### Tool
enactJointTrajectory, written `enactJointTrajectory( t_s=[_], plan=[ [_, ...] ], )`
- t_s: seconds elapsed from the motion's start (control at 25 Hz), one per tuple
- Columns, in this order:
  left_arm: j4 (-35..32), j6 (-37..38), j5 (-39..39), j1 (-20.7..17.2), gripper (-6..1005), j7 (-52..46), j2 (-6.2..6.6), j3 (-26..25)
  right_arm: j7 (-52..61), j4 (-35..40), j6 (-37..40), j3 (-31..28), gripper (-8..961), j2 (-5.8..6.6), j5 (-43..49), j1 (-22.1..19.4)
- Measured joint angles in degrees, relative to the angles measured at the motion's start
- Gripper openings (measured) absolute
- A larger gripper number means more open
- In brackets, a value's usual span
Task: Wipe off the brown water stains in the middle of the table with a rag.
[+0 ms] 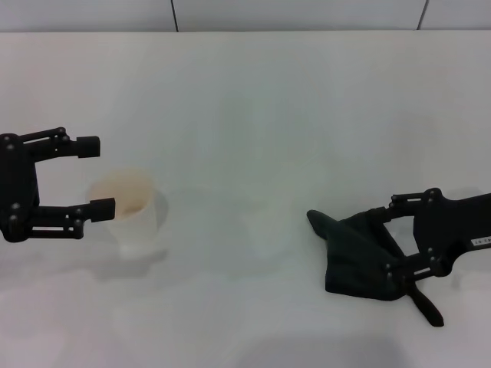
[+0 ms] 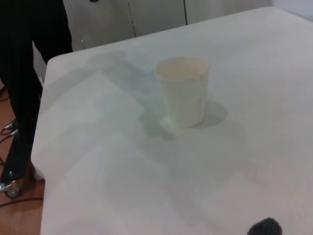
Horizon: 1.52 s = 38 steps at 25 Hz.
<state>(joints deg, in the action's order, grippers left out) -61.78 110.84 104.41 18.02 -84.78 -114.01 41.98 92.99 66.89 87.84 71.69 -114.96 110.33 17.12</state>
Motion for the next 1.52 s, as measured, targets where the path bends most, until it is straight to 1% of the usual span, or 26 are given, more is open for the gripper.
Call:
enactJointTrajectory(
  t_s=[0.16, 0.6, 1.52],
  plan=[
    [-1.0, 0.0, 0.0, -0.4, 887, 0.0, -0.23, 0.0, -0.3, -0.1, -0.3, 0.0, 849, -0.08, -0.5, 0.0],
    [-1.0, -0.3, -0.1, -0.4, 888, 0.3, -0.41, 0.0, -2.1, -3.5, -3.9, 0.3, 850, -0.18, -3.2, 0.2],
    [-0.9, -0.4, -0.5, -0.4, 888, 1.2, -0.54, 0.0, -1.4, -3.7, -3.4, 0.3, 850, -0.18, -3.5, 0.1]
  ],
)
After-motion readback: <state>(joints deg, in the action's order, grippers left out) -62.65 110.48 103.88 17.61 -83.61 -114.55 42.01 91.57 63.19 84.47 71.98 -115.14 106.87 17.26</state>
